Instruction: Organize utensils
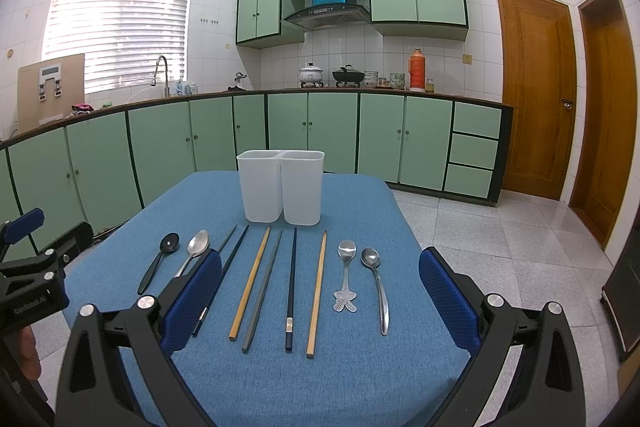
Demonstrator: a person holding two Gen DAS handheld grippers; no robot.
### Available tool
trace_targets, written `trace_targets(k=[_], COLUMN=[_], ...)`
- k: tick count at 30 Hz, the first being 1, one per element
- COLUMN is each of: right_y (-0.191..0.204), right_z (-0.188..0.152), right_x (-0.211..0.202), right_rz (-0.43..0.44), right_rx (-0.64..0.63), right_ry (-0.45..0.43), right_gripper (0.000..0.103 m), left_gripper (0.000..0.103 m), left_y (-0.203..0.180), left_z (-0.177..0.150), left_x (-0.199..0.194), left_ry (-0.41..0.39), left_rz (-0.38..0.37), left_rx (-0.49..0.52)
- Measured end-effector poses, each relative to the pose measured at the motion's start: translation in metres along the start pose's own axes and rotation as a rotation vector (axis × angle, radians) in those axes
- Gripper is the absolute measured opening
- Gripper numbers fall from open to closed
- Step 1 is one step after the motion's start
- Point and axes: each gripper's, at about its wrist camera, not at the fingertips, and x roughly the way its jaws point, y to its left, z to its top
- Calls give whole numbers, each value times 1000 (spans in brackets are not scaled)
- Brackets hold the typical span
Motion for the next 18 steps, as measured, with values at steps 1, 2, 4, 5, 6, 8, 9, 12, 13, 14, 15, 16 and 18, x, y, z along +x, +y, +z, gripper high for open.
trace_targets(k=[1, 2, 4, 5, 6, 8, 9, 12, 13, 14, 15, 16, 18], right_y=[0, 0, 0, 0, 0, 0, 0, 0, 0, 0, 0, 0, -2], right_z=[0, 0, 0, 0, 0, 0, 0, 0, 0, 0, 0, 0, 0], right_x=[0, 0, 0, 0, 0, 0, 0, 0, 0, 0, 0, 0, 1], right_rz=[0, 0, 0, 0, 0, 0, 0, 0, 0, 0, 0, 0, -1], right_rx=[0, 0, 0, 0, 0, 0, 0, 0, -1, 0, 1, 1, 0], right_ry=[0, -1, 0, 0, 0, 1, 0, 1, 1, 1, 1, 2, 3], right_gripper=[97, 97, 97, 97, 97, 97, 97, 97, 97, 97, 97, 97, 97], left_gripper=[98, 98, 98, 98, 98, 98, 98, 98, 98, 98, 98, 98, 98], left_y=[0, 0, 0, 0, 0, 1, 0, 0, 0, 0, 1, 0, 0], left_z=[0, 0, 0, 0, 0, -1, -1, -1, -1, -1, -1, -2, -2], left_x=[0, 0, 0, 0, 0, 0, 0, 0, 1, 2, 2, 3, 3], left_ry=[0, 0, 1, 0, 0, 0, 0, 1, 2, 3, 4, 4, 5], left_rz=[0, -1, -1, -1, -1, -1, 0, 0, 0, 0, 0, 1, 1], left_rx=[0, -1, 2, 2, 3, 2, 2, 2, 1, 1, 1, 2, 1])
